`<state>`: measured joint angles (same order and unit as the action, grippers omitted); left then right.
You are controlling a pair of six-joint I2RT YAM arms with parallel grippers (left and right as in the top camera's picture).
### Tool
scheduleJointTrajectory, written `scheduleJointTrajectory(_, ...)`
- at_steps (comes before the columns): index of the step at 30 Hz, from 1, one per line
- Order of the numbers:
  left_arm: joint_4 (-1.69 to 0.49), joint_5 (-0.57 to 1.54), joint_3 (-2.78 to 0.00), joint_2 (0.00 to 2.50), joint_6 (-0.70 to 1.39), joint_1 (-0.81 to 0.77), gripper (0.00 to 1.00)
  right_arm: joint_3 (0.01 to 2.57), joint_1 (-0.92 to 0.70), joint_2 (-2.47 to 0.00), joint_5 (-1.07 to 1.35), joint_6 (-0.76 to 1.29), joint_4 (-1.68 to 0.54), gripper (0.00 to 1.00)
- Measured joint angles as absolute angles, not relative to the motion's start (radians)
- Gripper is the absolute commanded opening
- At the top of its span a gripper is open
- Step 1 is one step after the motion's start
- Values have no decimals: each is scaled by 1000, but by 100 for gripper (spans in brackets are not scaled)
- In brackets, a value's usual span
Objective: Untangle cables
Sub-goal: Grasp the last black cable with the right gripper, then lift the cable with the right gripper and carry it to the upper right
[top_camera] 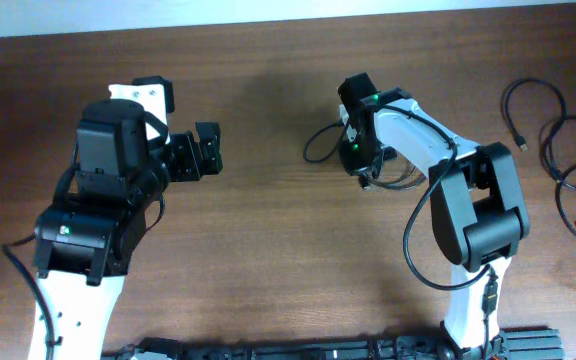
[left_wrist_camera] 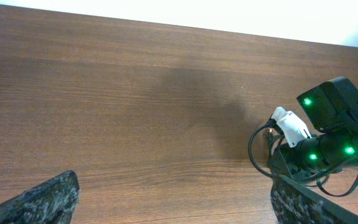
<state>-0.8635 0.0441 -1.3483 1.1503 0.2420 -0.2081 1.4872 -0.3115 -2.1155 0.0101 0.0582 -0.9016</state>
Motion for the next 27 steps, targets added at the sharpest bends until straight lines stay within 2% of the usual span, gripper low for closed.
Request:
scheduleJointTrajectory(10, -864, 44, -1348, 1150, 242, -208, 99, 1509, -310, -2120, -56, 56, -926, 4)
scheduleJointTrajectory(16, -864, 44, -1348, 1150, 242, -208, 99, 1724, -265, -2150, -263, 55, -1020, 4)
scheduleJointTrajectory(21, -863, 44, -1348, 1150, 242, -208, 99, 1970, -138, -2150, -348, 56, -980, 4)
scheduleJointTrajectory(27, -864, 44, -1348, 1150, 242, -208, 99, 2033, 18, -2150, -368, 56, -818, 4)
